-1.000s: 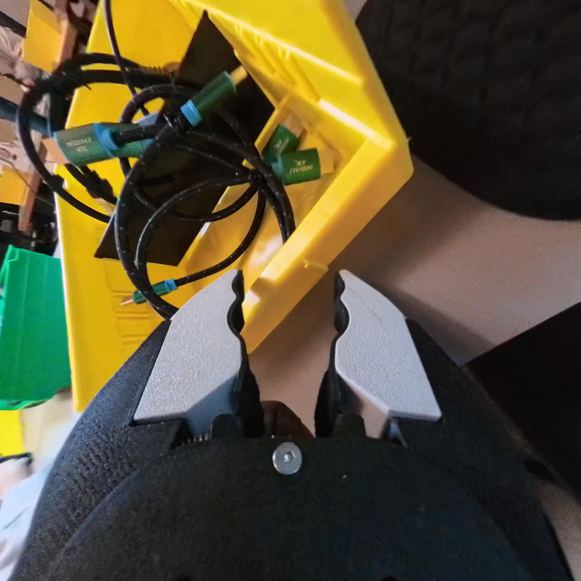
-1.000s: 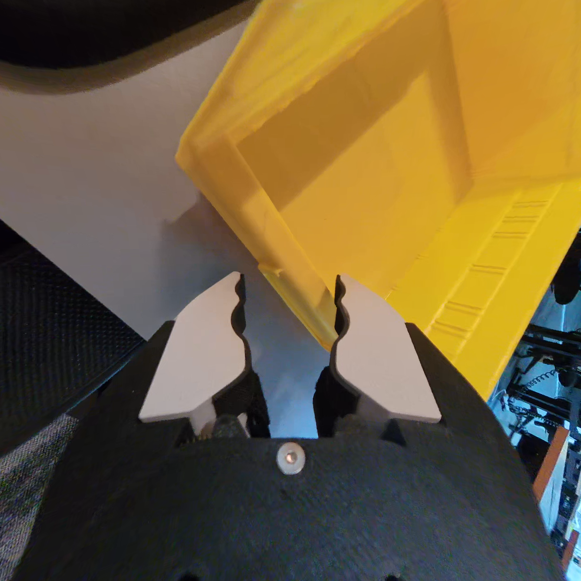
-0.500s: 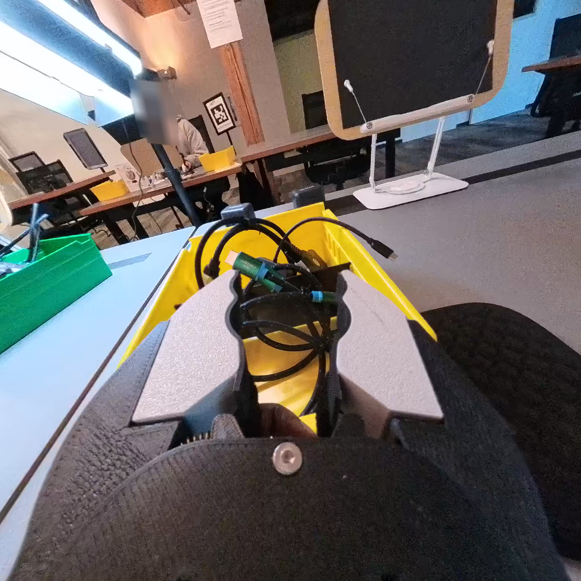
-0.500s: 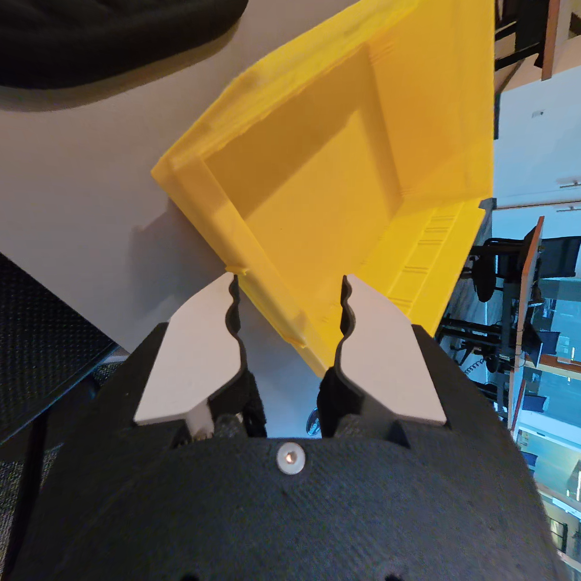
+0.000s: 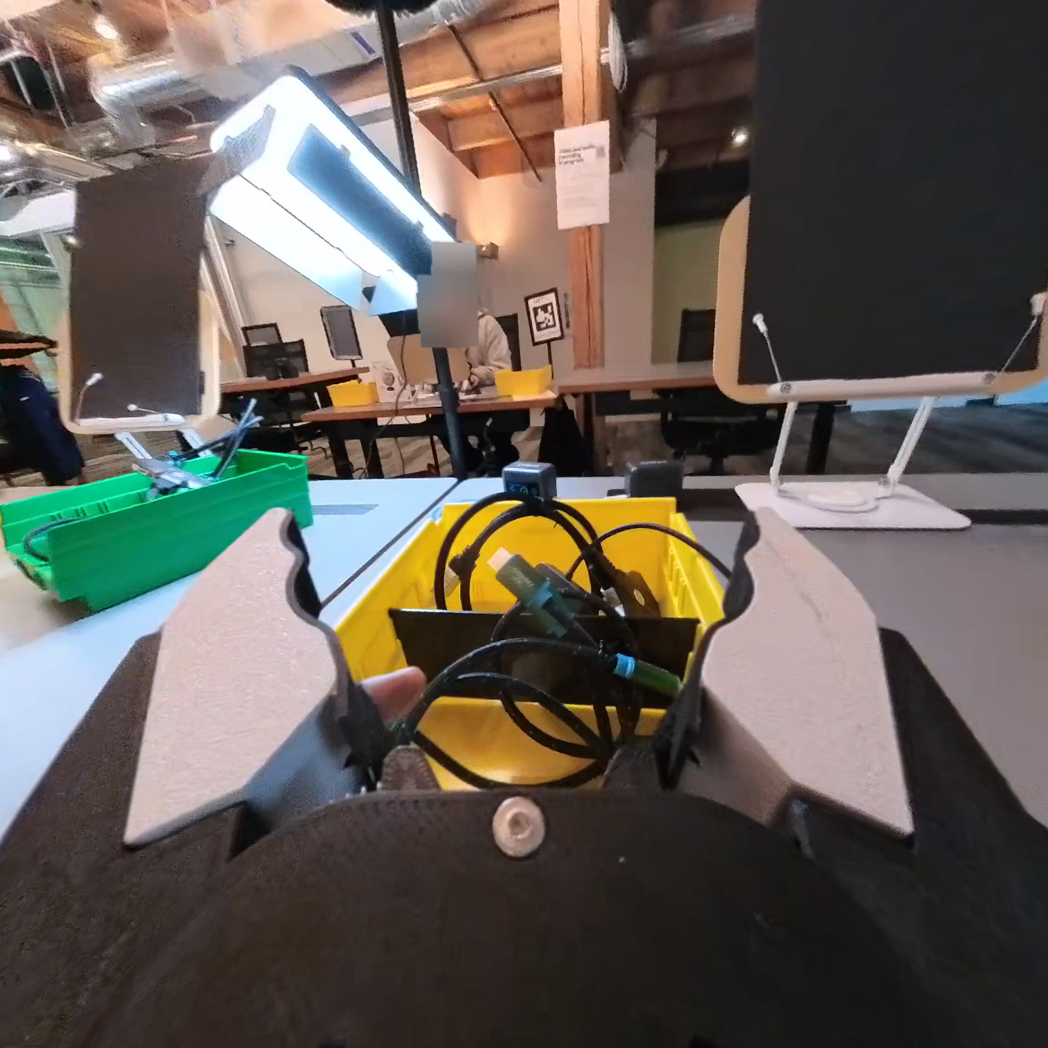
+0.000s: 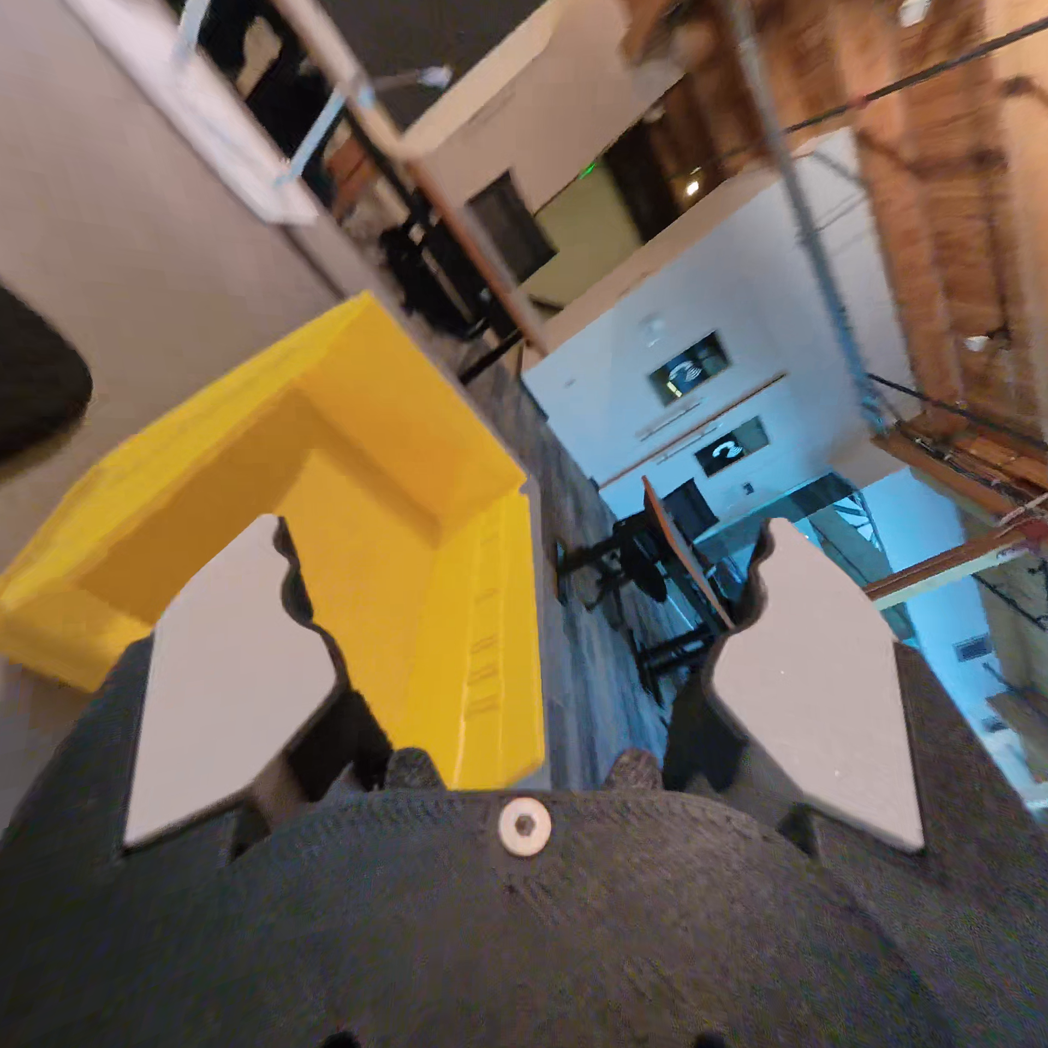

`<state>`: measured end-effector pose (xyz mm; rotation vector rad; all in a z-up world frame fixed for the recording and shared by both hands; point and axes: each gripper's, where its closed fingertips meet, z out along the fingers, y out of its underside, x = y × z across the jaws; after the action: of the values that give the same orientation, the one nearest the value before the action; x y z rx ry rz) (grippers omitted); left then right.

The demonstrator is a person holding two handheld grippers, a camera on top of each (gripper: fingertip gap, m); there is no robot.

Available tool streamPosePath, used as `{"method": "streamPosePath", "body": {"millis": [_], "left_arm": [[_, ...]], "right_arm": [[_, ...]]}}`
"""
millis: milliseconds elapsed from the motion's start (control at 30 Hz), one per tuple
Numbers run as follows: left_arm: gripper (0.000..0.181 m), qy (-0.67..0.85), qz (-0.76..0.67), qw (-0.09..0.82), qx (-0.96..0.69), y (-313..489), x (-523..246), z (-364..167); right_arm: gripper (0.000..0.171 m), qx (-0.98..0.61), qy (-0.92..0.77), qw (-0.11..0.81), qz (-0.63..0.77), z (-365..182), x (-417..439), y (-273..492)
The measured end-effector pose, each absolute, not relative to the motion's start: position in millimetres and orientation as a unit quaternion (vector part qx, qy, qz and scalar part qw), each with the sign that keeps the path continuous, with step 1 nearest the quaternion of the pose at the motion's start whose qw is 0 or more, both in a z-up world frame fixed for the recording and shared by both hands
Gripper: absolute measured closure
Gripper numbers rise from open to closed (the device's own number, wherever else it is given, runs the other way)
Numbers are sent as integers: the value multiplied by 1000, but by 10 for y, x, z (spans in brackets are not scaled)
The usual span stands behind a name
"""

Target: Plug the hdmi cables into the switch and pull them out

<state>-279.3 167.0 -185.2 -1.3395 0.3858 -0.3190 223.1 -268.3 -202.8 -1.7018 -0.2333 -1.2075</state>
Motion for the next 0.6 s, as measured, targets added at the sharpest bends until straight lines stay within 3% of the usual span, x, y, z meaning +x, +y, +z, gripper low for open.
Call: {"method": "streamPosePath", "body": {"millis": [33, 133, 200, 267, 433, 500, 600], "left_arm": [[37, 178, -160, 757, -607, 1648, -2775, -1822], [42, 219, -189, 760, -582, 1581, -2637, -1726], [82, 307, -207, 732, -572, 1502, -2403, -1721], [111, 394, -206, 695, -566, 1486, -2166, -1738], [148, 535, -86, 517, -663, 2035, -1909, -2222], [152, 562, -24, 435, -704, 2284, -1925, -2439], [150, 611, 42, 401, -681, 2575, -1812, -2563]], "right_arm": [[25, -689, -86, 525, -492, -1955, 2207, -2684], [25, -644, -65, 574, -501, -1741, 2167, -2735], [26, -633, -58, 584, -504, -1677, 2158, -2765], [26, -637, -60, 583, -501, -1690, 2149, -2759], [26, -669, -78, 540, -506, -1845, 2185, -2680], [26, -682, -91, 517, -509, -1910, 2191, -2641], [26, -689, -106, 504, -509, -1965, 2177, -2590]]}}
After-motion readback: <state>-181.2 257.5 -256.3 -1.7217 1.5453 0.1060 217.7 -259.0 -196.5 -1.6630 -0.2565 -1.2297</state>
